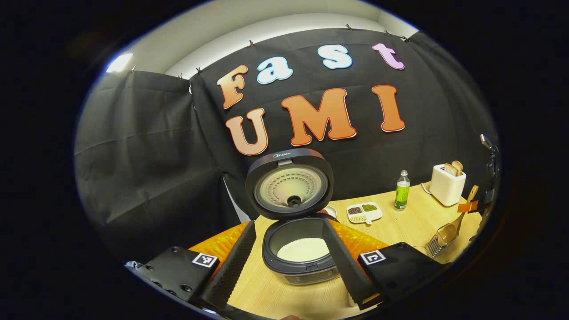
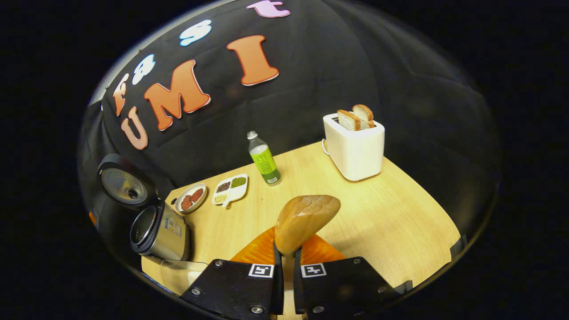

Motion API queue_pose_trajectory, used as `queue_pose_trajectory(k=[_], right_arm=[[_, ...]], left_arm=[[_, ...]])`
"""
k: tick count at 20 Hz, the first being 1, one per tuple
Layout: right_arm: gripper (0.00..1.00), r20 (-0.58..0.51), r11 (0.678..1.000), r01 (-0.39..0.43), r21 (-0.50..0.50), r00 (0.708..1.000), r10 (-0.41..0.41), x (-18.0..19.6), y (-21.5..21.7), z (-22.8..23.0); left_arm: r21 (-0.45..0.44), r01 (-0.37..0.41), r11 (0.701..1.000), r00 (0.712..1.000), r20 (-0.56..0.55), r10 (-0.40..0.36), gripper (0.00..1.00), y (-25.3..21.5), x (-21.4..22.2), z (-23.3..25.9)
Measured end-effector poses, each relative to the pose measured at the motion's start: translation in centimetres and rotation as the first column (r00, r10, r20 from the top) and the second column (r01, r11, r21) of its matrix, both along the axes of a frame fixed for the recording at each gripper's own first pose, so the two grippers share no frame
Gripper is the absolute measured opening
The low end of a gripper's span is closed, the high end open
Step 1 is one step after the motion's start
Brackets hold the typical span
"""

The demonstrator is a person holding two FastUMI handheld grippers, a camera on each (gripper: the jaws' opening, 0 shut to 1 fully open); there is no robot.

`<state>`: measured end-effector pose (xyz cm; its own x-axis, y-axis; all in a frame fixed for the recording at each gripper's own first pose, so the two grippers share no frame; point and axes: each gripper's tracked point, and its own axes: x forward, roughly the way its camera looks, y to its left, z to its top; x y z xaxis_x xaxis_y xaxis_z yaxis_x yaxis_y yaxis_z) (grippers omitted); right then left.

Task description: Close the left gripper, press the button to open the rice cooker; take a wooden spoon from the chopstick holder with the right hand, scoop a spoonful of rice and pour it into the rice cooker, then put the wooden spoon back into the chopstick holder.

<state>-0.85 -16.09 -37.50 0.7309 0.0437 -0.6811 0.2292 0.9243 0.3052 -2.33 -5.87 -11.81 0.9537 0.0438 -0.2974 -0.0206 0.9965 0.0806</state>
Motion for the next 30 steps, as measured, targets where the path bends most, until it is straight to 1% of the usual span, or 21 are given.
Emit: queue_pose_trajectory(k=[1,2,3,4,5,6,7,8,12,13,14,15,16,18,20,21,22,23,24,25,30], right_arm=[[0.08,-0.013,1.000,-0.002,0.013,1.000,0.002,-0.1,0.4,-0.5],[0.08,-0.016,0.999,-0.007,0.031,1.000,0.007,-0.3,0.9,-0.6],[0.08,-0.017,0.999,-0.006,0.045,1.000,0.007,-0.2,1.3,-0.6],[0.08,-0.024,0.999,-0.009,0.036,1.000,0.010,0.0,1.3,-1.1],[0.08,-0.032,0.999,-0.014,0.040,0.999,0.015,0.0,1.3,-1.4],[0.08,-0.042,0.999,-0.008,0.040,0.999,0.010,-0.1,1.3,-1.6],[0.08,-0.050,0.999,-0.005,0.044,0.999,0.007,-0.1,1.3,-1.9],[0.09,-0.062,0.999,-0.001,0.044,0.998,0.004,-0.1,1.2,-2.3],[0.11,-0.091,0.997,0.033,0.074,0.996,-0.026,-0.2,0.9,-2.8],[0.12,-0.100,0.996,0.035,0.082,0.995,-0.027,-0.3,0.9,-2.8],[0.13,-0.114,0.995,0.037,0.092,0.993,-0.027,-0.5,0.7,-3.0],[0.16,-0.146,0.994,0.036,0.099,0.989,-0.021,-1.0,0.8,-3.4],[0.17,-0.174,0.995,0.038,0.096,0.985,-0.021,-1.4,0.6,-4.1],[0.24,-0.178,0.995,0.039,0.095,0.984,-0.021,-1.5,0.5,-4.0],[0.38,-0.169,0.997,0.035,0.069,0.985,-0.023,-1.8,-0.1,-3.5],[0.51,-0.165,0.998,0.032,0.053,0.986,-0.023,-1.7,-0.3,-3.3],[0.58,-0.156,0.999,0.034,0.036,0.987,-0.028,-1.8,-0.6,-2.9],[0.69,-0.145,0.999,0.036,0.019,0.989,-0.033,-1.8,-1.1,-2.3],[0.73,-0.130,0.999,0.041,0.000,0.991,-0.041,-1.7,-1.6,-1.5],[0.80,-0.111,0.999,0.046,-0.021,0.993,-0.048,-1.5,-2.0,-0.7],[0.86,0.035,0.991,0.056,-0.122,0.998,-0.052,-0.7,-4.1,6.0]], left_arm=[[0.000,0.000,1.000,1.000,0.001,0.000,0.94,-0.1,0.0,0.1],[0.001,-0.003,1.000,1.000,0.003,0.003,1.00,0.0,0.0,0.2],[-0.002,-0.004,1.000,1.000,0.006,0.004,1.00,0.0,0.0,0.2],[-0.006,-0.005,1.000,1.000,0.005,0.005,0.94,0.0,0.0,0.1],[-0.008,-0.006,1.000,1.000,0.004,0.006,1.00,0.0,0.0,0.0],[-0.009,-0.007,1.000,1.000,0.002,0.007,1.00,0.1,0.0,-0.1],[-0.012,-0.009,1.000,1.000,0.002,0.009,0.94,0.2,0.0,-0.1],[-0.015,-0.010,1.000,1.000,-0.001,0.010,1.00,0.2,0.0,-0.3],[-0.027,-0.005,1.000,1.000,-0.005,0.005,1.00,0.2,0.0,-0.5],[-0.026,-0.002,1.000,1.000,-0.004,0.002,0.94,0.1,0.2,-0.6],[-0.026,0.003,1.000,1.000,-0.005,-0.003,1.00,0.0,0.2,-0.6],[-0.025,0.008,1.000,1.000,-0.003,-0.008,1.00,-0.2,0.3,-0.5],[-0.027,0.016,1.000,1.000,0.000,-0.016,0.94,-0.4,0.4,-0.4],[-0.030,0.030,0.999,1.000,0.009,-0.030,0.94,-0.9,0.6,-0.1],[-0.030,0.043,0.999,0.999,0.016,-0.042,0.94,-1.3,1.0,0.1],[-0.030,0.047,0.998,0.999,0.020,-0.046,0.94,-1.3,1.2,0.3],[-0.031,0.051,0.998,0.998,0.026,-0.050,0.94,-1.3,1.6,0.5],[-0.031,0.051,0.998,0.998,0.034,-0.050,0.94,-1.2,2.0,0.9],[-0.038,0.051,0.998,0.998,0.042,-0.049,1.00,-0.9,2.5,1.2],[-0.047,0.050,0.998,0.997,0.053,-0.048,1.00,-0.6,3.0,1.8],[-0.120,0.055,0.991,0.994,0.098,-0.043,1.00,2.5,7.7,6.3]])
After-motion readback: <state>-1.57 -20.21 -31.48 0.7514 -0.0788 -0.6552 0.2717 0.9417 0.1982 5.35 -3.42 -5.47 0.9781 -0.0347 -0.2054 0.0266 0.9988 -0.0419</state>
